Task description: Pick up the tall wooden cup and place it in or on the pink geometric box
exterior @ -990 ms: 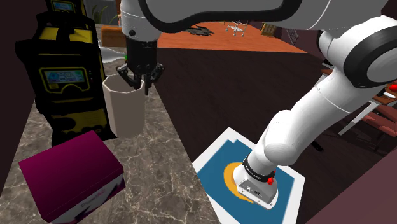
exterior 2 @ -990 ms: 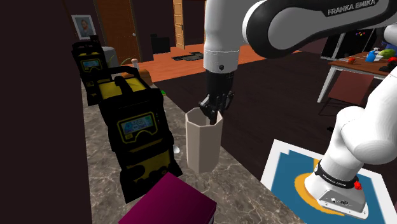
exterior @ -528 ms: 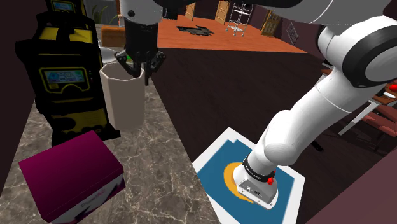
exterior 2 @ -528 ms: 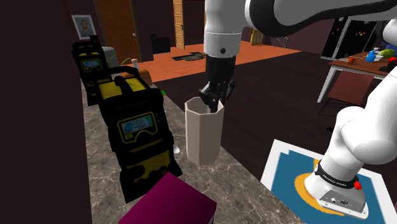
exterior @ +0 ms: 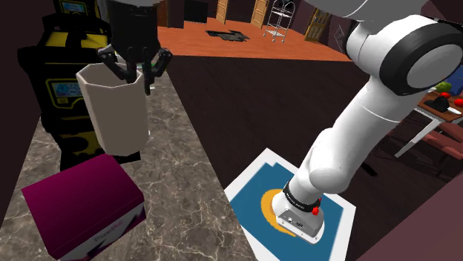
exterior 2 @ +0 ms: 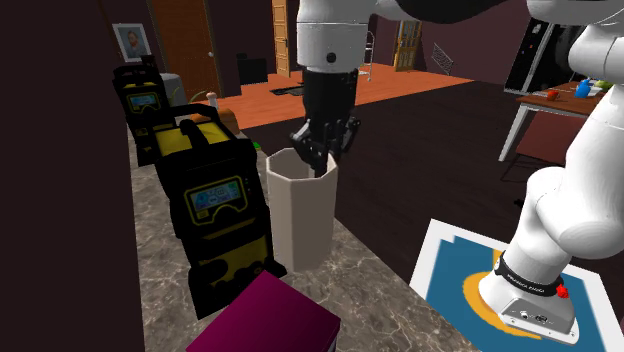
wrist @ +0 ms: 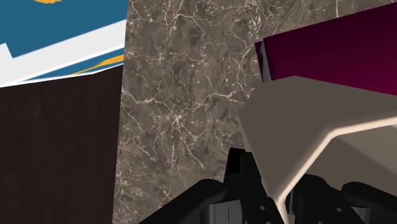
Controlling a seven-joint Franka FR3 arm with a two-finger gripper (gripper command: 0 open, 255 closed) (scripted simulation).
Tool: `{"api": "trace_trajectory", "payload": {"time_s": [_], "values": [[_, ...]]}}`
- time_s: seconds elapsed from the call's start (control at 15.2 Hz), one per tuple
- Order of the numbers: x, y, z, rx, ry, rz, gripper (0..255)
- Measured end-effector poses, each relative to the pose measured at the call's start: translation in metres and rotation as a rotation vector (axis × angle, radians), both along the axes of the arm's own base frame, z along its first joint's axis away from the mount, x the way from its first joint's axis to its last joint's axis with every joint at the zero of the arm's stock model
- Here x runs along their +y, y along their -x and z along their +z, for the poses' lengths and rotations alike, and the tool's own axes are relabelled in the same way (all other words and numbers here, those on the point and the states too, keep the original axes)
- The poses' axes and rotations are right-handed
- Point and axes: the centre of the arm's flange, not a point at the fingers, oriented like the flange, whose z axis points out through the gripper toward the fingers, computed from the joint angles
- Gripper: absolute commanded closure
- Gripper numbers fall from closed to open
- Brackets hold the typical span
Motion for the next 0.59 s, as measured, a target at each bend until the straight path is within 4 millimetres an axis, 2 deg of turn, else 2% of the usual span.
{"api": "trace_trajectory", "payload": {"time_s": [0.59], "values": [[0.110, 0.001, 0.039, -0.001, -0.001, 0.002, 255]]}}
